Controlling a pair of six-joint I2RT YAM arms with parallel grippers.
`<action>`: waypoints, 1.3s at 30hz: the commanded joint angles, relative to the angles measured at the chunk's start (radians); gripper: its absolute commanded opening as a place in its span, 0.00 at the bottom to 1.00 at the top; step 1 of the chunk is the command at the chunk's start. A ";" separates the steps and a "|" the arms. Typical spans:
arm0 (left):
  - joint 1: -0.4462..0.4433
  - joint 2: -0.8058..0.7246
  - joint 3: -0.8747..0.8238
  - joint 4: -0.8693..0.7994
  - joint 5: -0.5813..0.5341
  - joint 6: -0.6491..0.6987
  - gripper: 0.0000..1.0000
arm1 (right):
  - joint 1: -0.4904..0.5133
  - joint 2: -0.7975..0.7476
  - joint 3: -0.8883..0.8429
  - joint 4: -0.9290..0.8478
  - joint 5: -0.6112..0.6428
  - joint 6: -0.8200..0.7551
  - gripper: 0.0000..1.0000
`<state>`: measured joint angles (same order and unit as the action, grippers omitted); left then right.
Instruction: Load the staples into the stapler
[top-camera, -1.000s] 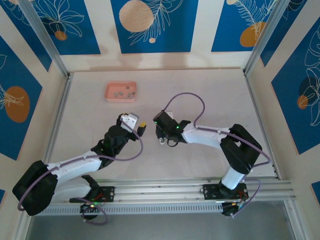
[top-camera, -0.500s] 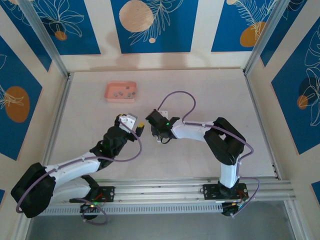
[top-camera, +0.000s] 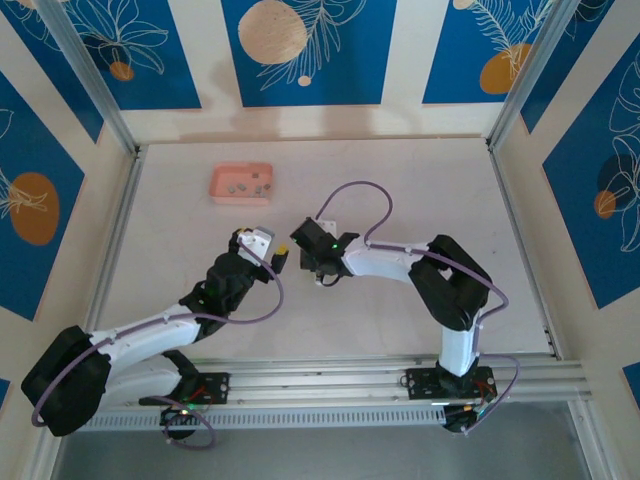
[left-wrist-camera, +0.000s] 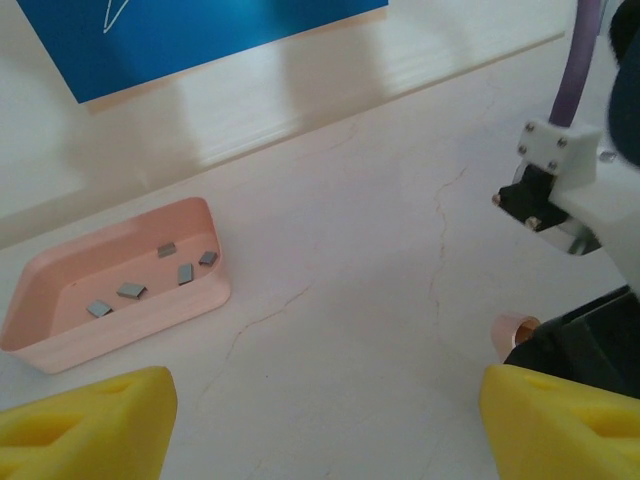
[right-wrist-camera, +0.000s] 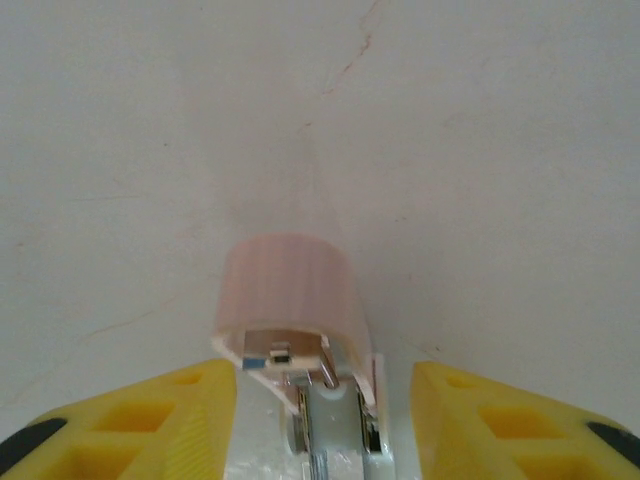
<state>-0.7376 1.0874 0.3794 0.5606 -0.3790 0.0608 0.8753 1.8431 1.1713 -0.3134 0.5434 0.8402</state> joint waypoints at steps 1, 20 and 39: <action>-0.005 -0.001 0.002 0.002 -0.002 0.016 0.79 | 0.002 -0.123 -0.001 -0.064 0.024 0.013 0.52; -0.005 0.069 0.036 0.042 0.067 0.013 0.79 | -0.365 -0.567 -0.469 -0.201 -0.227 0.230 0.67; -0.005 0.071 0.039 0.033 0.057 0.019 0.79 | -0.536 -0.427 -0.462 0.008 -0.348 0.114 0.67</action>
<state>-0.7376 1.1553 0.3882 0.5682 -0.3222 0.0620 0.3557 1.3956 0.6872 -0.3374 0.2218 0.9901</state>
